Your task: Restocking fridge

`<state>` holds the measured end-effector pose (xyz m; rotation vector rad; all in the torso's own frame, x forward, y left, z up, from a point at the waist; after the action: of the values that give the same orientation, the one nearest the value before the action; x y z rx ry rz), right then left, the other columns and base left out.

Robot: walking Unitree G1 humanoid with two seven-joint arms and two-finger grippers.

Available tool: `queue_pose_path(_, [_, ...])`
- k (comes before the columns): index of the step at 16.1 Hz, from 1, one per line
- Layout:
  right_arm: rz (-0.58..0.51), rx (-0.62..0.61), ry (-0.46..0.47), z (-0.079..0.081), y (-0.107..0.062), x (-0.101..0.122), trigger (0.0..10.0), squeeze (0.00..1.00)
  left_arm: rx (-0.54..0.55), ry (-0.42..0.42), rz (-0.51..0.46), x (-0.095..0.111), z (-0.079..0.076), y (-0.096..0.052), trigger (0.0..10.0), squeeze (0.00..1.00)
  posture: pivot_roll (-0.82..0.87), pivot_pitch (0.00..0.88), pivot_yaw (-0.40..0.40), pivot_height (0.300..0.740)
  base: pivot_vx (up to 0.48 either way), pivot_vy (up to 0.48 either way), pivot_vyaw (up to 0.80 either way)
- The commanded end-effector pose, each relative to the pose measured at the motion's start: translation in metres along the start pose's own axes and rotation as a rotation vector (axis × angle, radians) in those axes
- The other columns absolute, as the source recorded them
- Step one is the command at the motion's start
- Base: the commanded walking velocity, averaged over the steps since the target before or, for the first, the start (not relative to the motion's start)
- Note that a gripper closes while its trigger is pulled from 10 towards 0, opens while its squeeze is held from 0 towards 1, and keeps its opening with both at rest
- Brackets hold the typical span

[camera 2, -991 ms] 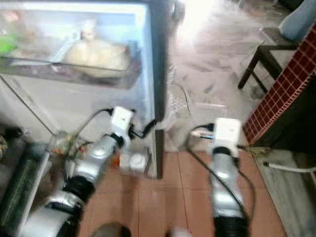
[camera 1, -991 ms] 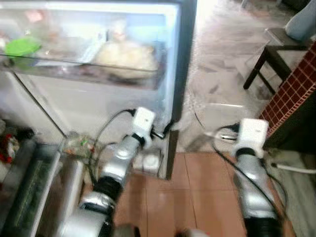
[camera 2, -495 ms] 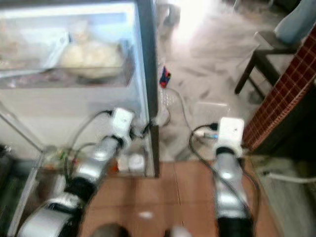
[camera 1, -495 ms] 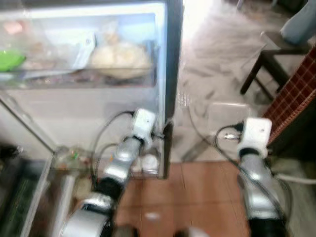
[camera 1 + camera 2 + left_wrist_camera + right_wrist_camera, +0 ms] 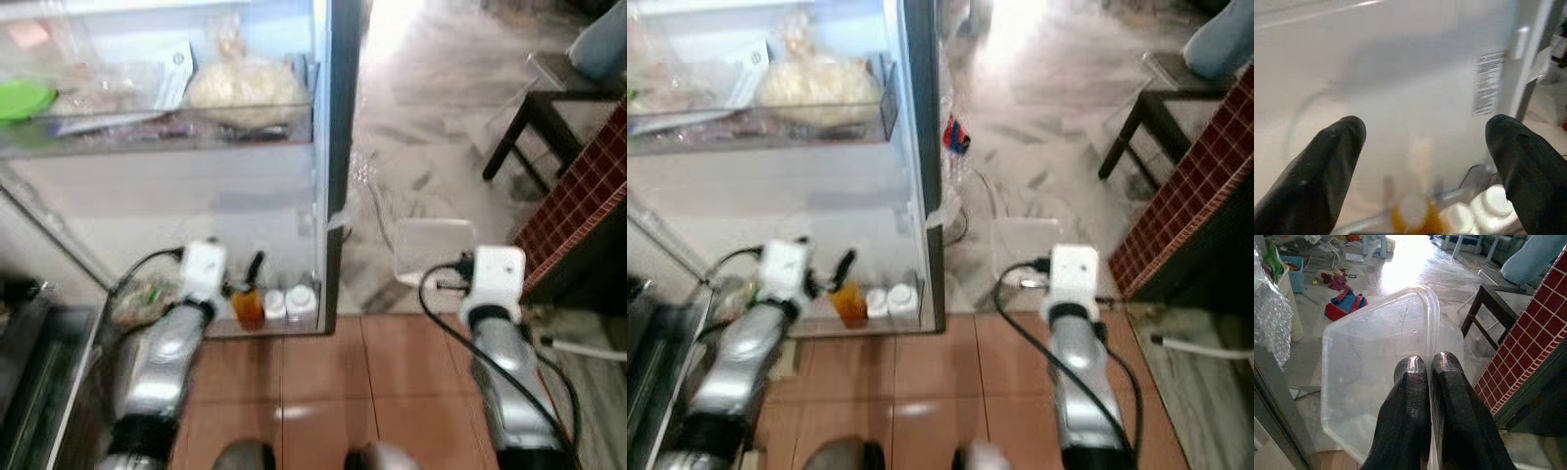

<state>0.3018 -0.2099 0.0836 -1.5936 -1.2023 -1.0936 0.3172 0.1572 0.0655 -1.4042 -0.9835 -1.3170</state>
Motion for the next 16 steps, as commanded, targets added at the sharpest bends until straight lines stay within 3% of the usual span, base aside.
queue_pose_path(1, [-0.036,0.04,0.006,0.004,-0.003,0.008,10.0,0.0,0.013,-0.013,-0.012,0.006,0.004,-0.009,10.0,0.0,0.03,0.062,0.01,0.74,0.0,0.0,0.0])
queue_pose_path(3, [-0.063,0.13,0.051,0.015,-0.007,0.012,10.0,0.0,0.064,-0.019,-0.043,0.013,0.01,-0.022,10.0,0.0,0.05,0.063,0.003,0.74,0.0,0.0,0.0])
queue_pose_path(5, [-0.107,0.31,0.079,0.037,-0.014,0.022,10.0,0.0,0.12,-0.042,-0.063,0.018,0.014,-0.027,10.0,0.0,0.05,0.064,0.002,0.74,0.0,0.0,0.24])
queue_pose_path(6, [-0.142,0.476,0.114,0.055,-0.023,0.031,10.0,0.0,0.146,-0.055,-0.076,0.023,0.015,-0.03,10.0,0.0,0.05,0.068,0.002,0.74,0.0,0.0,0.8])
queue_pose_path(8, [-0.161,0.646,0.106,0.067,-0.031,0.036,10.0,0.0,0.153,-0.056,-0.07,0.025,0.013,-0.028,10.0,0.0,0.04,0.066,0.005,0.74,0.0,0.0,0.8])
queue_pose_path(12, [-0.185,0.679,0.122,0.061,-0.02,0.046,10.0,0.0,0.164,-0.057,-0.071,0.03,0.013,-0.024,10.0,0.0,0.05,0.061,0.013,0.74,0.0,0.0,0.8])
queue_pose_path(16, [-0.188,0.676,0.153,0.066,-0.014,0.047,10.0,0.0,0.289,-0.035,-0.046,0.024,0.028,-0.032,10.0,0.0,0.07,0.068,0.013,0.74,0.0,0.0,0.8])
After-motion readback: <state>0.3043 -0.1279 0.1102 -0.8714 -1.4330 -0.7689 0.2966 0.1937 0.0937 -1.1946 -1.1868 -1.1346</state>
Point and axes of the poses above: a point about 5 cm out from each wrist's last joint towards the gripper, its own y axis pointing out of the wrist towards the gripper, its own x axis along the axis of the wrist's last joint, z = x × y, the point moved 4 cm from there along y, pointing out of the wrist towards the gripper, and after that the axes turned 5 degrees about -y, right-handed, at the moved point
